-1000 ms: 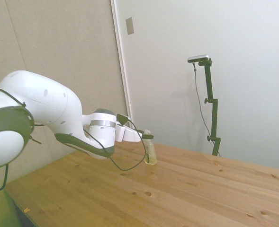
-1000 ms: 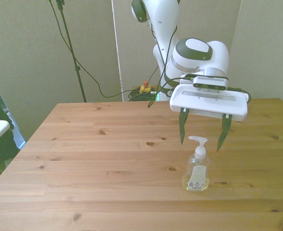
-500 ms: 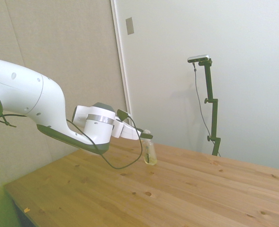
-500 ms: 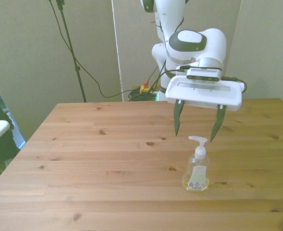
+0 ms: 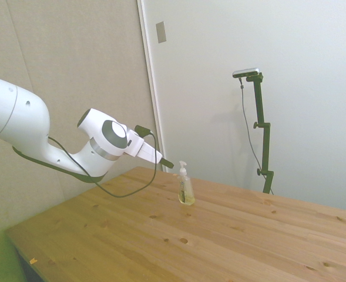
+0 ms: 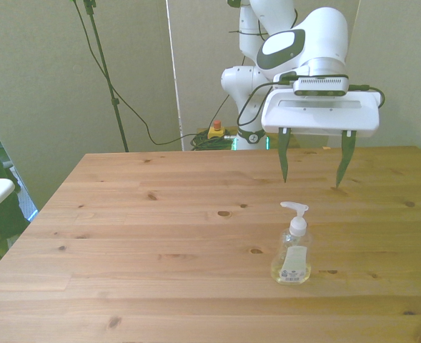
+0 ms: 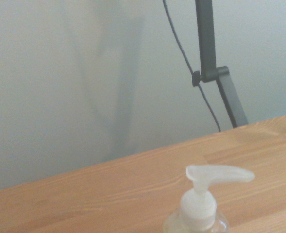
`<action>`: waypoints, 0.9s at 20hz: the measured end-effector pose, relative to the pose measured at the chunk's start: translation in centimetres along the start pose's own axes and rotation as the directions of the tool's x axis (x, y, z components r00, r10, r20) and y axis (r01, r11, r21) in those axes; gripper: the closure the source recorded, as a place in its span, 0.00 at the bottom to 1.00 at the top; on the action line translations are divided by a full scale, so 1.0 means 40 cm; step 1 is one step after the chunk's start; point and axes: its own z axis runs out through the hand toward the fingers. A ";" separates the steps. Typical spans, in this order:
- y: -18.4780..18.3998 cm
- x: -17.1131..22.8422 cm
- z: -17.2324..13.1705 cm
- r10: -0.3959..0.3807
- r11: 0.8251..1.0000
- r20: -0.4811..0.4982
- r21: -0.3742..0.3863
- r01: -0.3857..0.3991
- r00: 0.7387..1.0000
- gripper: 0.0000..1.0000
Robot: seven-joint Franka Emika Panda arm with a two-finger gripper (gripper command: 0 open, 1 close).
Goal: Stand the sanitizer
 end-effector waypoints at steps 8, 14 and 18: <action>0.054 -0.044 -0.156 -0.053 0.986 0.249 -0.137 0.090 0.967 0.00; 0.140 0.084 -0.364 -0.063 0.951 0.440 -0.245 0.187 0.896 0.00; 0.211 0.099 -0.413 -0.065 0.924 0.495 -0.297 0.240 0.866 0.00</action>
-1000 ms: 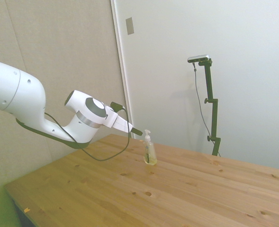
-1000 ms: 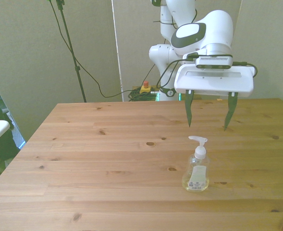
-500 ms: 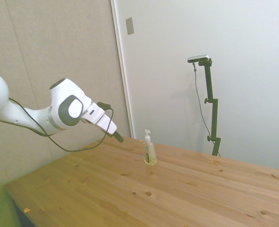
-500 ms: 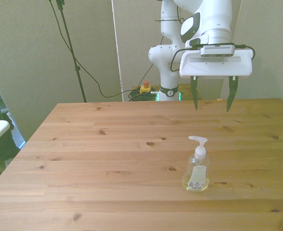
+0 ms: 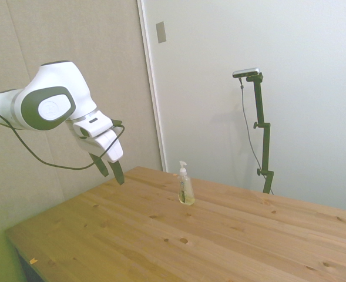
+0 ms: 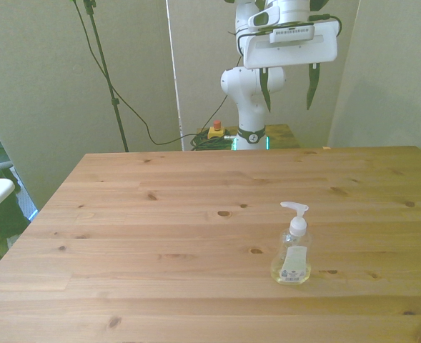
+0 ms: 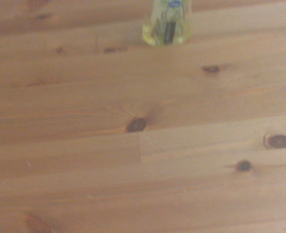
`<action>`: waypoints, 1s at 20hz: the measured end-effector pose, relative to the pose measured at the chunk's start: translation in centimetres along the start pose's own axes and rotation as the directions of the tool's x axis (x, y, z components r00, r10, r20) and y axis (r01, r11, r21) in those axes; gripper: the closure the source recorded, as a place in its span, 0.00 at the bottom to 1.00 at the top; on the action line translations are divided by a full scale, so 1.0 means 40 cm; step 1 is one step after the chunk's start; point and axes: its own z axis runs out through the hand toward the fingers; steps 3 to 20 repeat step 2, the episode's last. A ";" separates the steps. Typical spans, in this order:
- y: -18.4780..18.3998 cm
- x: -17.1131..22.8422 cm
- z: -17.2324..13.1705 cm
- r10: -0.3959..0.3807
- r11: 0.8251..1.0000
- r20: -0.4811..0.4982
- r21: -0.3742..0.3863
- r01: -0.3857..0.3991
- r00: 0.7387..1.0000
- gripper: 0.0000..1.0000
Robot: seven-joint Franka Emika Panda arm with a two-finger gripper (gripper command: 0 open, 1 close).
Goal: Stand the sanitizer
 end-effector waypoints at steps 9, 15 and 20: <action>0.031 -0.005 0.012 -0.010 1.000 0.032 -0.023 0.010 0.999 0.00; 0.031 -0.005 0.012 -0.010 1.000 0.032 -0.023 0.010 0.999 0.00; 0.031 -0.005 0.012 -0.010 1.000 0.032 -0.023 0.010 0.999 0.00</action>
